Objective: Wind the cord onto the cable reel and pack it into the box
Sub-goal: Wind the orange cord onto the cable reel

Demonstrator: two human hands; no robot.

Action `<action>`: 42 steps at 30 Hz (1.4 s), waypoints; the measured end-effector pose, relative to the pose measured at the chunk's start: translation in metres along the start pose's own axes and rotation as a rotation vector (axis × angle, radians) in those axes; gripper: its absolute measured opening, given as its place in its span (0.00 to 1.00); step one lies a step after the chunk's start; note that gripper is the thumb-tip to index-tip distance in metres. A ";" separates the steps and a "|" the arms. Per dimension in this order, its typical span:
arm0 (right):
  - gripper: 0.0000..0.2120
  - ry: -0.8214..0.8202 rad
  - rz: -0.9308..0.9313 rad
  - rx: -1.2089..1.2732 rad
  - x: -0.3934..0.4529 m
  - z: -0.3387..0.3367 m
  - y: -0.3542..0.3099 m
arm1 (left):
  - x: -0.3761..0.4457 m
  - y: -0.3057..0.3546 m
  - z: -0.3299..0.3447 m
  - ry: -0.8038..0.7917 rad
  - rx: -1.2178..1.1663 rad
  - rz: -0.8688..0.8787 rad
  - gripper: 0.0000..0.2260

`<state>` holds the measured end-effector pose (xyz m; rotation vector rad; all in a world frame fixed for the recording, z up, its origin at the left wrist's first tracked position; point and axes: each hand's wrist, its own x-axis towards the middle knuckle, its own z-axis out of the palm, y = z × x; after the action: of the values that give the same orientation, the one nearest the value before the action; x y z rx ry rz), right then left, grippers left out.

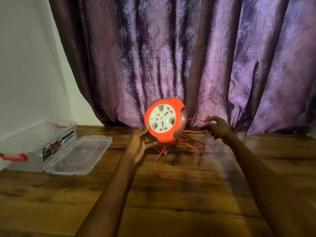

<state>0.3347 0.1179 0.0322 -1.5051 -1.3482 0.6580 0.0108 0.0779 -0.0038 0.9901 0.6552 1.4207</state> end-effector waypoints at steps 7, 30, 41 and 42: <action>0.08 -0.271 -0.171 0.001 -0.048 0.050 -0.007 | -0.003 0.019 -0.023 0.181 -0.174 -0.078 0.07; 0.12 -0.011 -0.125 -0.732 -0.014 0.004 0.022 | 0.003 0.008 -0.028 0.228 -0.070 -0.109 0.05; 0.12 0.202 -0.982 -0.548 -0.057 0.054 -0.053 | 0.007 -0.029 0.002 0.188 0.110 0.061 0.06; 0.14 0.163 -1.055 -0.644 -0.059 0.057 -0.056 | 0.007 -0.032 0.004 0.187 0.123 0.077 0.06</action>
<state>0.2465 0.0745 0.0492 -1.0092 -2.0390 -0.5992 0.0312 0.0874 -0.0283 0.9938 0.8582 1.5683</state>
